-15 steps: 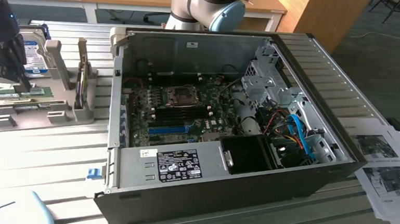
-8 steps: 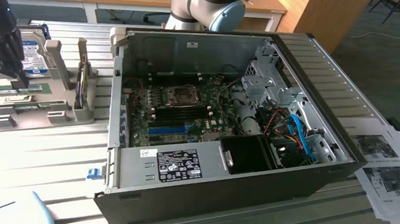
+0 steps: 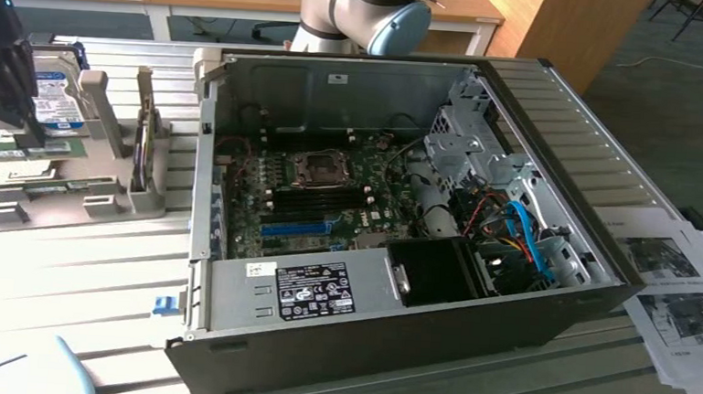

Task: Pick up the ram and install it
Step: 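Pick up the ram and move it above insertion slot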

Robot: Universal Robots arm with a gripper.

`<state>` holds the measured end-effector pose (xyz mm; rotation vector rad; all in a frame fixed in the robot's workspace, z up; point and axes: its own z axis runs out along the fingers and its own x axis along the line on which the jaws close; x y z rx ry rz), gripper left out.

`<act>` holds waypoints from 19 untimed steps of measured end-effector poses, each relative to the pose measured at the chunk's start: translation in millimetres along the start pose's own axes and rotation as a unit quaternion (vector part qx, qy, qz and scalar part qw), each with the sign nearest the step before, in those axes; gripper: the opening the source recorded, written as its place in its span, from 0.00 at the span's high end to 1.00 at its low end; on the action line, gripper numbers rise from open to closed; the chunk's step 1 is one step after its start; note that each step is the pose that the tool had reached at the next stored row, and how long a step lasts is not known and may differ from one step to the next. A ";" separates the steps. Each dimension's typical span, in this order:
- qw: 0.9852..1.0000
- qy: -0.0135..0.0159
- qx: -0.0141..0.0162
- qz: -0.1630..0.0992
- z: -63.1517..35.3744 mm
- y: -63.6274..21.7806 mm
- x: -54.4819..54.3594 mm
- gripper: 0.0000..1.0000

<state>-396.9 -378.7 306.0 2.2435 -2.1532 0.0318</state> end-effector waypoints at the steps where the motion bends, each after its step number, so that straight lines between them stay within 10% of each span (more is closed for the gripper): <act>1: 1.000 0.000 0.000 0.000 -1.8 0.0 0.1 0.89; 19: 1.000 0.000 0.000 0.000 -31.1 0.3 1.2 0.89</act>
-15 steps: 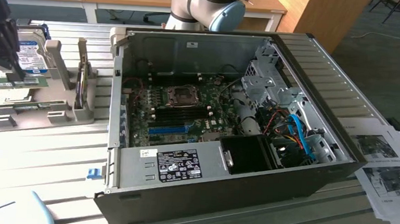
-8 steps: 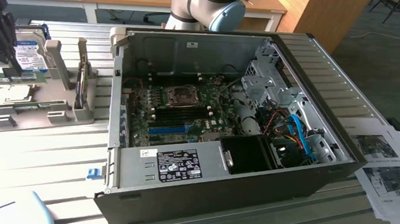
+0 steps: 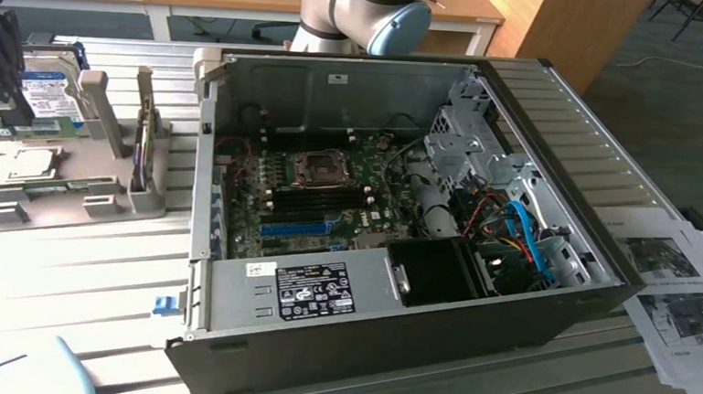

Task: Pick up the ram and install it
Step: 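Pick up the ram and move it above insertion slot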

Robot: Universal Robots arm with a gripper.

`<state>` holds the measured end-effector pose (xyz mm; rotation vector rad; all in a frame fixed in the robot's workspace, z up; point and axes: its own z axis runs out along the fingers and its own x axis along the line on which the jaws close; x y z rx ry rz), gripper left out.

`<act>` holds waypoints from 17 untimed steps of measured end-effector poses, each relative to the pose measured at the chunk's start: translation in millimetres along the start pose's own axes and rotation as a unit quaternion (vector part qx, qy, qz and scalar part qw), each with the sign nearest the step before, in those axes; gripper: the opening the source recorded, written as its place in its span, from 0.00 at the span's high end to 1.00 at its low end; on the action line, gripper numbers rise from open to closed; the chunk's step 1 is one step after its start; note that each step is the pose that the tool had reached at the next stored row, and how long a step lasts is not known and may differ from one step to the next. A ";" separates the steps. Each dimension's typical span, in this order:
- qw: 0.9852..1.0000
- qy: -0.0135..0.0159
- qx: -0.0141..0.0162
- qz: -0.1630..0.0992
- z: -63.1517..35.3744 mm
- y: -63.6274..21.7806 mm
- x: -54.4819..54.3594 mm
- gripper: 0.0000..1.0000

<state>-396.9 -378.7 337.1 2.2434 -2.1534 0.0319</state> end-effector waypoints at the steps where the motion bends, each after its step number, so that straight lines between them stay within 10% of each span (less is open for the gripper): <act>1: 1.000 0.000 0.000 0.000 -1.5 0.0 0.0 0.89; 17: 1.000 0.000 0.000 0.000 -26.7 0.3 1.0 0.89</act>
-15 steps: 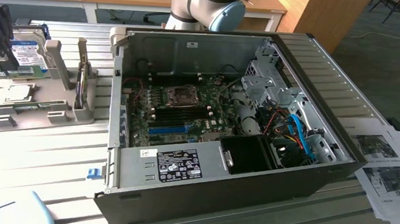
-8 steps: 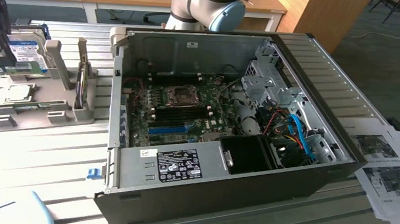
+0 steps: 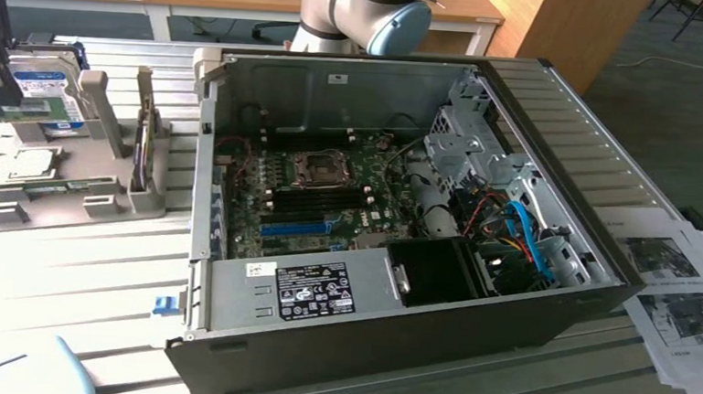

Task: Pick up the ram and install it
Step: 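Pick up the ram and move it above insertion slot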

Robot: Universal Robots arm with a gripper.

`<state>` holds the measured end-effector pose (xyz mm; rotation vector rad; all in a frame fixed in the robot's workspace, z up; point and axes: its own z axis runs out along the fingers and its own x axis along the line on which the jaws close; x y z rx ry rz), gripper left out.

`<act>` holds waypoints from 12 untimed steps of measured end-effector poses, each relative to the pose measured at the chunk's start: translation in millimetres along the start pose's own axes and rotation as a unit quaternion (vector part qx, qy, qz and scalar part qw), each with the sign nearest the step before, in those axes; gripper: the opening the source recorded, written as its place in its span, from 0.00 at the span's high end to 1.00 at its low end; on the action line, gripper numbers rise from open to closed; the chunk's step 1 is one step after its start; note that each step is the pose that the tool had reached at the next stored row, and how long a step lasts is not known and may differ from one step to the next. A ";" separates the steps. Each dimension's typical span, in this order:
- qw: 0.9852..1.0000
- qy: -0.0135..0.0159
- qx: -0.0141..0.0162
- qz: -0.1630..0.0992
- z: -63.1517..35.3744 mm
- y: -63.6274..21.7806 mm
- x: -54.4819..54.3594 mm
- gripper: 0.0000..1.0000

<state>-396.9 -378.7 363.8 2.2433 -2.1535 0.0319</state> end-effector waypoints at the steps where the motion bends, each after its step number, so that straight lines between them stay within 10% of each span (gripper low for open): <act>1: 1.000 0.000 0.000 0.000 -2.0 0.0 0.1 0.89; 12: 1.000 0.000 0.000 0.000 -21.8 0.2 0.8 0.89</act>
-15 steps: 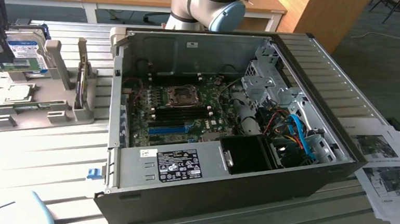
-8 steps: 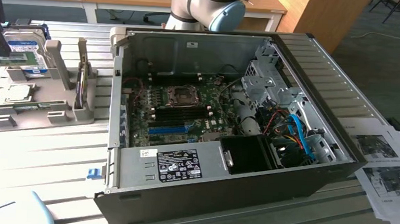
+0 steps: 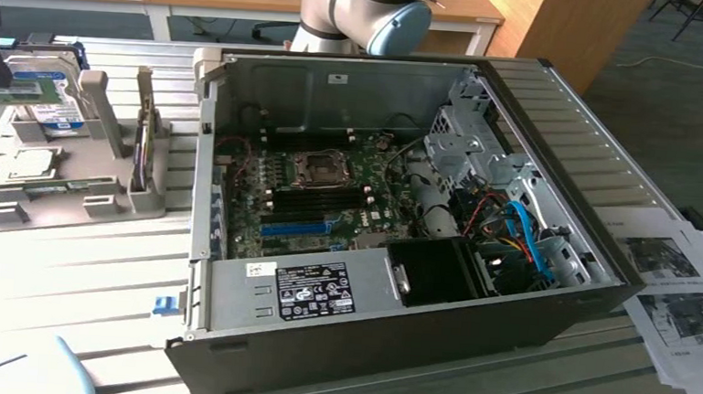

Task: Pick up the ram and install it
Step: 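Pick up the ram and move it above insertion slot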

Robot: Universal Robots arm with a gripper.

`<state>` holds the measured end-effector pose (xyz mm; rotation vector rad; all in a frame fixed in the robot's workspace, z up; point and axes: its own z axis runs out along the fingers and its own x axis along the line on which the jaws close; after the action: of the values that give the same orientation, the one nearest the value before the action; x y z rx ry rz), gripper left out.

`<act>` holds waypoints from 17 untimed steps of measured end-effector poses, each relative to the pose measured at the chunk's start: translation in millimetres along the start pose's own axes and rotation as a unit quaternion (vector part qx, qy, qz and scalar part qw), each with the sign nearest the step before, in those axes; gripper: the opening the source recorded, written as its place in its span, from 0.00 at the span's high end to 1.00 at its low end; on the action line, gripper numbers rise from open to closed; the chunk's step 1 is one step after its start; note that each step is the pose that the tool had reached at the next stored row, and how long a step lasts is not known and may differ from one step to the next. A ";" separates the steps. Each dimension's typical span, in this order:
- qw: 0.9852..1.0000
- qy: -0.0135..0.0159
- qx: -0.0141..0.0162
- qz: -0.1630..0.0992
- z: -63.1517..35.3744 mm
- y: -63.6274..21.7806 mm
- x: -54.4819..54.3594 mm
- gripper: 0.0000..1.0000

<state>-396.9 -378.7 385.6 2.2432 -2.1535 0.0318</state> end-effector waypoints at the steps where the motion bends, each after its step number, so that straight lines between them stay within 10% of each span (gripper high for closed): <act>1: 1.000 0.000 0.000 0.000 -1.7 0.0 0.1 0.89; 17: 1.000 0.000 0.000 0.000 -15.6 0.1 0.6 0.89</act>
<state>-396.9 -378.7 401.2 2.2431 -2.1535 0.0318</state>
